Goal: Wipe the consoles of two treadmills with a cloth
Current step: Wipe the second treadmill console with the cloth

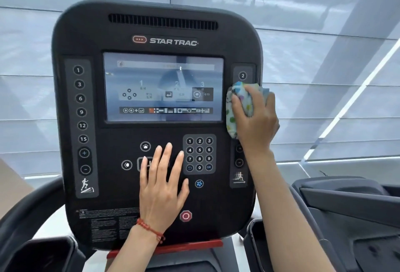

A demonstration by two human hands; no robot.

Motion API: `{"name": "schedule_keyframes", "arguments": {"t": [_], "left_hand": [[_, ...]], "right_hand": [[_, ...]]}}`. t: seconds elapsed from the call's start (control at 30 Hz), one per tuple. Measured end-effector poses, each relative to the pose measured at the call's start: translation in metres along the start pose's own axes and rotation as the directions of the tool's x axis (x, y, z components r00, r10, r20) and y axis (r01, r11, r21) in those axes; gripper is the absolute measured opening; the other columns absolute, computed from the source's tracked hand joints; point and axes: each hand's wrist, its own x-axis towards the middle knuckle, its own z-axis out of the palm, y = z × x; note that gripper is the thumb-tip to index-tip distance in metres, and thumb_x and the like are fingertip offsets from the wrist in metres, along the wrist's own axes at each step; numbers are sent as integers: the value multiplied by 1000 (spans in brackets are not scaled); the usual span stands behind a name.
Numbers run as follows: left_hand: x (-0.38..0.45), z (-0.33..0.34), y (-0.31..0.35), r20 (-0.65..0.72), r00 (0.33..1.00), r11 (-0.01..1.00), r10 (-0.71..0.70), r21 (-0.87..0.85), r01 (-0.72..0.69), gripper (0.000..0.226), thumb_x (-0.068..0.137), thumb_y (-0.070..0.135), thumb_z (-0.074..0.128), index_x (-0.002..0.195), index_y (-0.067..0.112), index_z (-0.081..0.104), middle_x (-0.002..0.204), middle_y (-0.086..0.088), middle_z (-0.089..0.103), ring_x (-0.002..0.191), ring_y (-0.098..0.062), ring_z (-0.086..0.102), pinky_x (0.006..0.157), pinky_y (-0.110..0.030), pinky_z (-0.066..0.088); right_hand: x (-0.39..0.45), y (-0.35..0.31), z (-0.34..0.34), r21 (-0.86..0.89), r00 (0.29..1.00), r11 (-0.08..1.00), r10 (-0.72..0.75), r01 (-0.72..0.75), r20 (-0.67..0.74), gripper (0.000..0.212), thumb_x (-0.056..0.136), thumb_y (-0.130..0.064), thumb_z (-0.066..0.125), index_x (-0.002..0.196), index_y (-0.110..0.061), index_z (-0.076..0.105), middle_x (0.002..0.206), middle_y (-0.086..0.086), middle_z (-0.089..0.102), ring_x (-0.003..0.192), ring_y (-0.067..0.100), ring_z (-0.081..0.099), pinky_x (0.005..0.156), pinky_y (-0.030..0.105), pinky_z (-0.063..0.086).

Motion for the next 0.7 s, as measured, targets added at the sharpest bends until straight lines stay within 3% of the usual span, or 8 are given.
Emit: {"name": "schedule_keyframes", "arguments": {"t": [0.2, 0.47, 0.6, 0.7], "left_hand": [[0, -2, -2, 17, 1000, 1000, 3, -1, -3, 51, 88, 29, 48, 135, 11, 44, 145, -16, 36, 136, -31, 30, 109, -52, 26], [-4, -11, -12, 31, 999, 1000, 5, -13, -5, 52, 87, 28, 48, 136, 12, 42, 145, -14, 34, 136, -30, 30, 109, -52, 26], [-9, -17, -31, 27, 999, 1000, -19, -5, 19, 51, 87, 28, 48, 135, 10, 43, 144, -16, 36, 136, -31, 31, 109, -52, 26], [-14, -24, -49, 31, 999, 999, -39, 3, 38, 50, 88, 28, 48, 135, 10, 43, 144, -16, 38, 136, -31, 31, 109, -52, 26]], "right_hand": [[79, -29, 16, 33, 996, 996, 80, -81, 37, 35, 87, -43, 57, 110, -18, 63, 105, 12, 58, 83, 26, 60, 65, 26, 36], [86, -40, 21, 22, 989, 990, 135, -136, 55, 34, 88, -44, 54, 114, -23, 60, 111, 6, 56, 89, 22, 57, 68, 24, 32], [76, -69, 36, 49, 995, 998, 34, -38, 90, 37, 88, -43, 54, 113, -17, 62, 106, 12, 57, 82, 23, 60, 64, 28, 44], [62, -110, 57, 43, 990, 999, -12, 6, 141, 39, 90, -43, 52, 116, -16, 60, 107, 12, 55, 77, 26, 61, 62, 28, 39]]}}
